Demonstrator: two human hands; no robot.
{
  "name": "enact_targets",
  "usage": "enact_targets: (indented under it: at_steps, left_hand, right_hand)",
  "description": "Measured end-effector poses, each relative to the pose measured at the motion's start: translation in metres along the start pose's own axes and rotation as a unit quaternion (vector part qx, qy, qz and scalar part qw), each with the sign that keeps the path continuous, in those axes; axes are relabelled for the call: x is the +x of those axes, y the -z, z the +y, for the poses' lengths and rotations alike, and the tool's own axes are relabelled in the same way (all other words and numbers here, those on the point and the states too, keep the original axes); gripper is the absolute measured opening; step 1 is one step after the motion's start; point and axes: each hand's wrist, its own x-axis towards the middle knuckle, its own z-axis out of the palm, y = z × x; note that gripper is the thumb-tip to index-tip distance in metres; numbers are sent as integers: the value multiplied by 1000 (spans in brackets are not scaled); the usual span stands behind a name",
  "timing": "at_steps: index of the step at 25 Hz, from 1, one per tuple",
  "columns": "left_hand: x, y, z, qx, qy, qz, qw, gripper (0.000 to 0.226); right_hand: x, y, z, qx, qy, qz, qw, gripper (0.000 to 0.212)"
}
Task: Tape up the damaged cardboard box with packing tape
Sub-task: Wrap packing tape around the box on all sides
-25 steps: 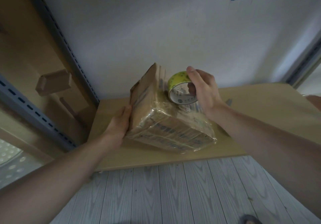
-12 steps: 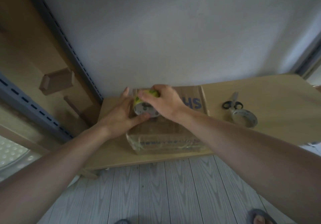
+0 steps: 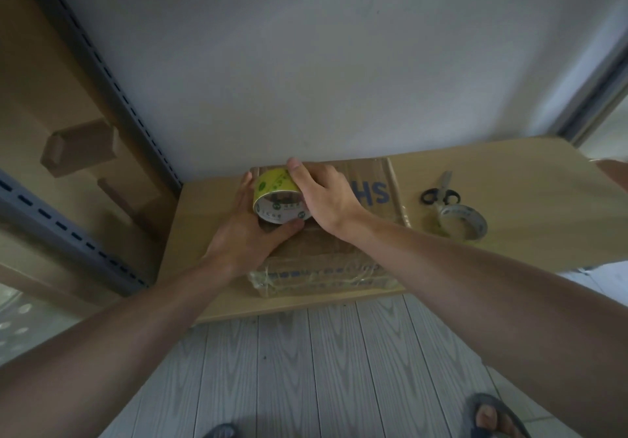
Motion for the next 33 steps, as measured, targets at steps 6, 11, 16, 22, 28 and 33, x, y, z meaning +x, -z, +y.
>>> enact_targets:
  at_steps: [6,11,16,22,28,33]
  left_hand:
    - [-13,6,26,109,23,-37,993,130]
    - [-15,8,35,142,47,-71,986,138]
    - [-9,6,32,147,42,-76,985,147]
    - [-8,5,31,145,36,-85,985,150]
    - [-6,5,22,136,64,-88,985,122]
    - [-9,0,29,55,72,-50,995,70]
  right_hand:
    - [1,40,-12,-130,31,-18,991,61]
    - [-14,118,19,-223,21,9,975,64]
    - [-20,183,35,-348,47,43,935,58]
    - [-46,188,93,-347,3,16,938,53]
    - [-44,181,114,-362,-10,6,932,58]
    - [-50,159,129,-386,-37,-74,919,49]
